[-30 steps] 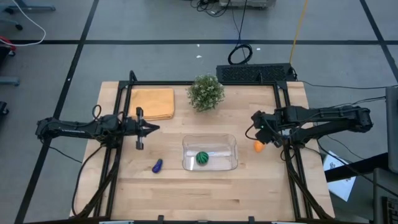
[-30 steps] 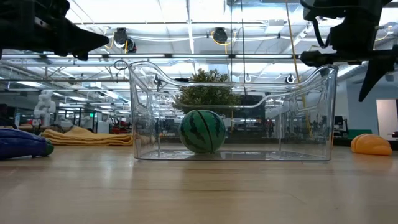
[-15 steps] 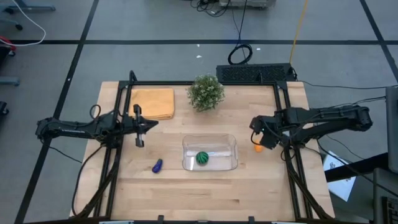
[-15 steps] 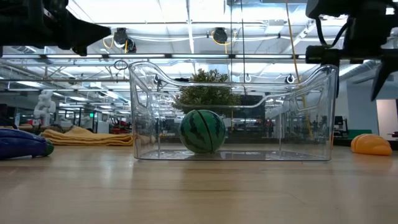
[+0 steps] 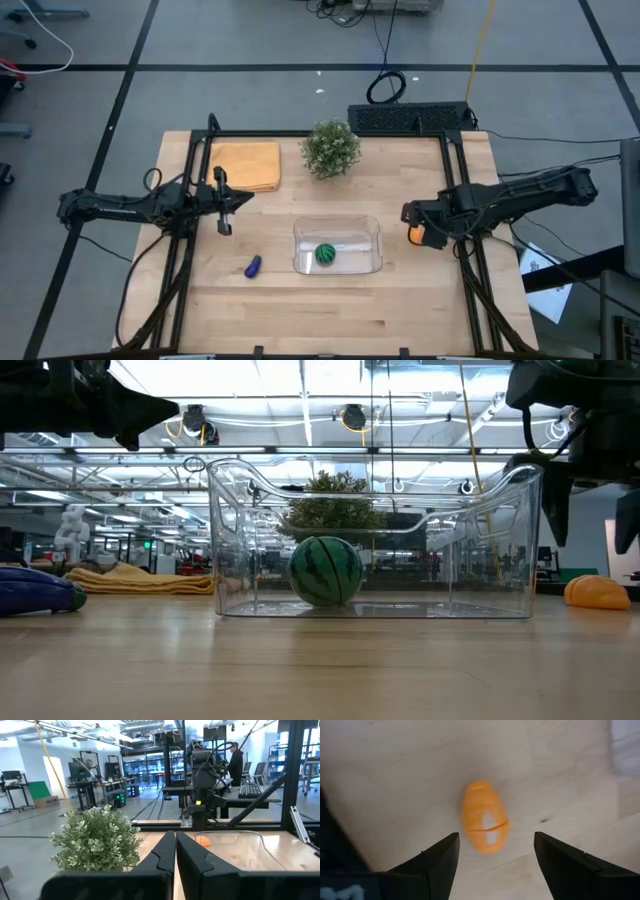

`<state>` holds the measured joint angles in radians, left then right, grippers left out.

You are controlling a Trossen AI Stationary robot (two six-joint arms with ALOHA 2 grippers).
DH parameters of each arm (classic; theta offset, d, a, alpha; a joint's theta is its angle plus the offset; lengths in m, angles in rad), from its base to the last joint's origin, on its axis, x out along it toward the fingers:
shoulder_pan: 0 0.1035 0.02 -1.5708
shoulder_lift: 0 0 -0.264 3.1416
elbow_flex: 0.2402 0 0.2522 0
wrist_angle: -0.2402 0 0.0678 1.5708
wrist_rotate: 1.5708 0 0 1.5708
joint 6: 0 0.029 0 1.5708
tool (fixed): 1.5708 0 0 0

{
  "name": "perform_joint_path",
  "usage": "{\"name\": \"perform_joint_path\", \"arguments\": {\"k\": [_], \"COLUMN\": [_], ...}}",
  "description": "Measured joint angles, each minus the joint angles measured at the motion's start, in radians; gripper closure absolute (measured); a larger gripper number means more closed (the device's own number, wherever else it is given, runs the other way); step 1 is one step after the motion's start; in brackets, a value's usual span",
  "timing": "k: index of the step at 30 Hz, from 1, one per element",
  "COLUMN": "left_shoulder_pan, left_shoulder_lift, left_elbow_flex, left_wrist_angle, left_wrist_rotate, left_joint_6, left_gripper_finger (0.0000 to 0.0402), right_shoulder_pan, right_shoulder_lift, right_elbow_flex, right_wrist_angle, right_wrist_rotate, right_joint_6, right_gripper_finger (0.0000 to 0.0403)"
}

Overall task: Pick and placing Produce into tupperware
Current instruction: Put the pumpkin into the transparent bin

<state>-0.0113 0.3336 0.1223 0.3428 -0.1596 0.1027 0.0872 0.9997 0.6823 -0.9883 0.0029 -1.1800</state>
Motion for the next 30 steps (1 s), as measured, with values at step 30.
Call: {"name": "perform_joint_path", "arguments": {"k": [30], "left_shoulder_pan": [0.0], "left_shoulder_lift": [0.0], "left_elbow_flex": [0.0], "left_wrist_angle": [-0.02], "left_wrist_rotate": [0.0], "left_joint_6": [0.023], "left_gripper_finger": [0.0382], "right_shoulder_pan": [0.0], "right_shoulder_lift": [0.013], "right_elbow_flex": [-0.04], "right_wrist_angle": [0.055], "right_wrist_rotate": [-0.008], "right_joint_6": [-0.087], "right_gripper_finger": [0.0155]}}
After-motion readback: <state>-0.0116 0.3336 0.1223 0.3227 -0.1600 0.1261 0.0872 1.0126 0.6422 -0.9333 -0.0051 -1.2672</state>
